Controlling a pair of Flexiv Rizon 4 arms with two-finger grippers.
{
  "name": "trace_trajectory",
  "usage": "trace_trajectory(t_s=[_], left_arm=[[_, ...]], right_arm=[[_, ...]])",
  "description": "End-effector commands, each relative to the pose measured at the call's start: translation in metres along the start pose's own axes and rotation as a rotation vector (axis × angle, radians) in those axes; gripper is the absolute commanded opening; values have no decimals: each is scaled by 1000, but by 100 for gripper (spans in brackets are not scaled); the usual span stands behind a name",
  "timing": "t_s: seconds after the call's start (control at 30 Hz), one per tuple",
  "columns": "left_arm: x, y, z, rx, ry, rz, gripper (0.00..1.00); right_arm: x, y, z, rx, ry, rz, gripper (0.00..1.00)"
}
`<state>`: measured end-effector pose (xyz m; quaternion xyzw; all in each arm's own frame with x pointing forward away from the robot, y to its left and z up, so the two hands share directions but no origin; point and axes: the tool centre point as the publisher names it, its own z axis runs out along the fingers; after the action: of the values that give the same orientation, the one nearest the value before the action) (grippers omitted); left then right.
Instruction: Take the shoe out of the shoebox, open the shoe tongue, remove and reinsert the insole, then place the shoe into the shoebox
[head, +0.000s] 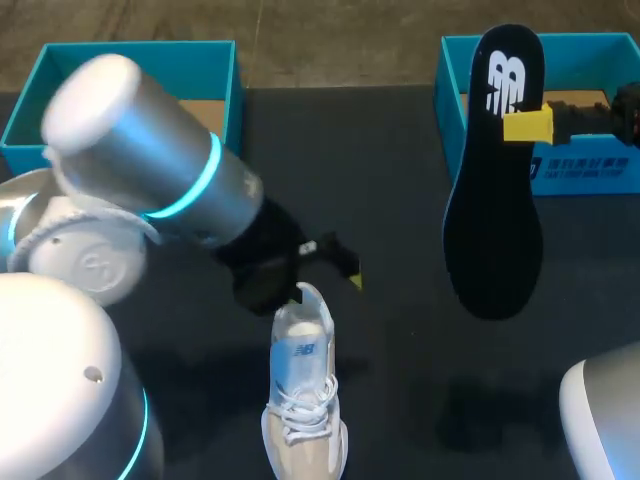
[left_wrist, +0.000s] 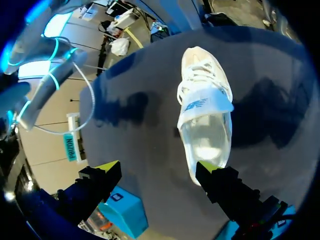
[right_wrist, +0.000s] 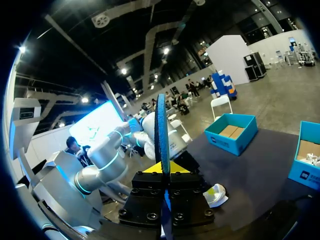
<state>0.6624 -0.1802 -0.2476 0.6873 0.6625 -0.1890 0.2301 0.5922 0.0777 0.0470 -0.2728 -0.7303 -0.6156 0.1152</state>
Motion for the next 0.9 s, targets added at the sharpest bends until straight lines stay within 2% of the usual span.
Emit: trace_trajectory(t_s=[0.03,0.5,0.7,0.83,0.9], left_arm=[[22,-3,-45,17,-240,4,100],[22,-3,-45,17,-240,4,100],[32,4,-60,-26,-396,13,100],[39,12,-75,-14,-542,41,100],[42,15,-80,-25,-578,32,100]], right_arm=[[-1,5,2,9,1,3,0],[-1,5,2,9,1,3,0],[-1,5,2,9,1,3,0],[-1,5,2,9,1,3,0],[-1,5,2,9,1,3,0]])
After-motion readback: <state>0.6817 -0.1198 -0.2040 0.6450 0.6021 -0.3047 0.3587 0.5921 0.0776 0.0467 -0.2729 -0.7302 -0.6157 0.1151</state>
